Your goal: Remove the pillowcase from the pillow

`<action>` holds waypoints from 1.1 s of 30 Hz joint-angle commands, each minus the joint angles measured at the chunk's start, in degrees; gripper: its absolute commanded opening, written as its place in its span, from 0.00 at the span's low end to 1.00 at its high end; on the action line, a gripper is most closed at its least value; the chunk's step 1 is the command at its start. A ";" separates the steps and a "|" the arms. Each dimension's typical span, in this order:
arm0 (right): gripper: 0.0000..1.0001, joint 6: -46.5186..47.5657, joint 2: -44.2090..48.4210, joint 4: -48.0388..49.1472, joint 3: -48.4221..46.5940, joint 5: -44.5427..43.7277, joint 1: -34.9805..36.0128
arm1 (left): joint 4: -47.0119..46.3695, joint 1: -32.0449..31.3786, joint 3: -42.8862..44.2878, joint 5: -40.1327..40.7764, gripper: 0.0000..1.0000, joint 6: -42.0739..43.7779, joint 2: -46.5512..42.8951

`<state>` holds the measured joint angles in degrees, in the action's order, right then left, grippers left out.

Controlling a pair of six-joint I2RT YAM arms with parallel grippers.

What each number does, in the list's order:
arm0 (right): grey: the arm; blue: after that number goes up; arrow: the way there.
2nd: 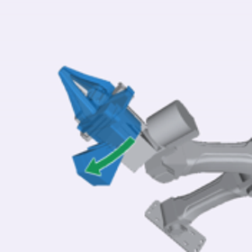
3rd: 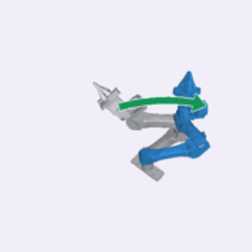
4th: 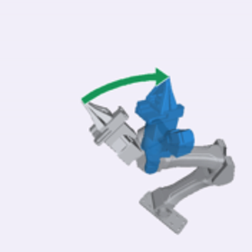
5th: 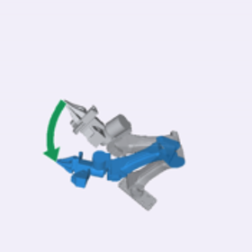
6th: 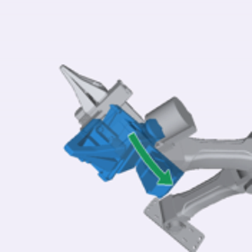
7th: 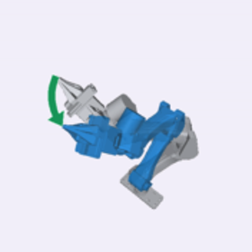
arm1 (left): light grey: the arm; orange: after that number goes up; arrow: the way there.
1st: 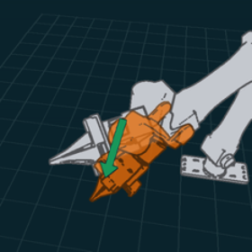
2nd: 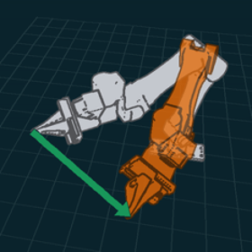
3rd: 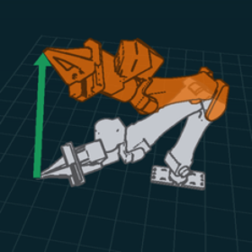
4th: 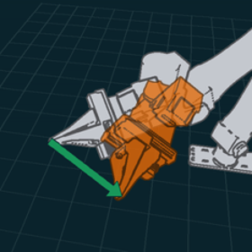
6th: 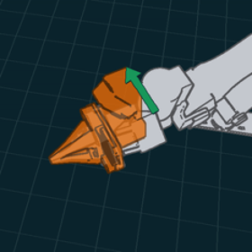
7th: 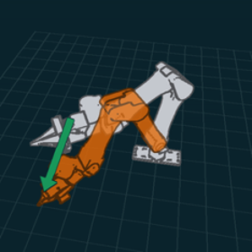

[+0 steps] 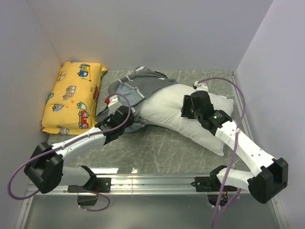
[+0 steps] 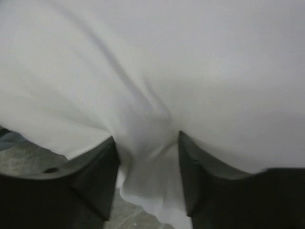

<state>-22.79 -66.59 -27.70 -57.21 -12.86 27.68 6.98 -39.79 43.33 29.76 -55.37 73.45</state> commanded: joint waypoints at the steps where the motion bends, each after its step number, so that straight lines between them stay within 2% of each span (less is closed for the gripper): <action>1: 0.63 5.20 5.49 1.33 -1.24 -7.08 6.83 | 1.45 0.95 0.17 6.36 0.01 3.16 -2.96; 2: 0.72 7.21 5.94 2.47 -1.32 -8.05 11.64 | 1.89 0.77 0.52 6.45 0.00 3.25 -3.05; 5: 0.84 10.55 5.94 3.96 -0.98 -12.17 18.27 | 3.12 -0.11 2.63 6.98 0.00 4.13 -3.40; 6: 0.86 11.26 5.51 4.15 -0.36 -13.40 22.20 | 3.21 -0.55 2.81 7.07 0.00 4.40 -3.58; 8: 0.90 13.11 3.75 4.85 0.78 -16.82 25.48 | 3.74 -0.81 3.51 6.89 0.00 4.83 -4.10; 12: 0.93 15.14 -1.51 4.94 1.14 -21.23 33.03 | 3.91 -1.25 4.13 6.28 0.00 5.54 -5.42; 16: 0.95 15.93 -9.41 4.85 0.17 -26.50 36.64 | 4.53 -1.52 4.92 6.01 0.01 6.07 -6.48; 20: 0.96 16.81 -15.84 6.86 0.17 -31.51 37.45 | 4.62 -1.78 5.27 5.75 0.01 6.68 -7.35; 23: 0.94 16.55 -21.90 5.83 -1.40 -38.98 36.84 | 5.23 -1.87 5.80 6.01 0.00 7.03 -7.62; 24: 0.91 16.28 -23.14 4.95 -2.28 -41.17 36.31 | 5.41 -1.87 5.97 6.10 0.01 7.21 -7.79; 26: 0.68 14.53 -25.25 2.06 -4.91 -41.19 33.95 | 6.02 -1.87 6.41 6.28 0.00 7.65 -8.76; 27: 0.40 14.18 -25.17 1.34 -5.54 -40.67 33.41 | 6.20 -1.96 6.68 6.28 0.01 7.91 -9.20; 28: 0.00 13.04 -24.04 0.81 -6.15 -41.62 32.97 | 6.46 -1.96 6.85 6.36 0.01 8.17 -10.25; 33: 0.00 13.82 -15.96 -2.44 -11.51 -34.96 31.47 | 8.04 -1.87 10.27 6.10 0.01 11.16 -12.80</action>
<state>-7.88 -89.49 -27.86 -63.24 -47.62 60.45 15.84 -41.87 48.27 33.01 -47.35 64.69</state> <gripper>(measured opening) 0.028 0.015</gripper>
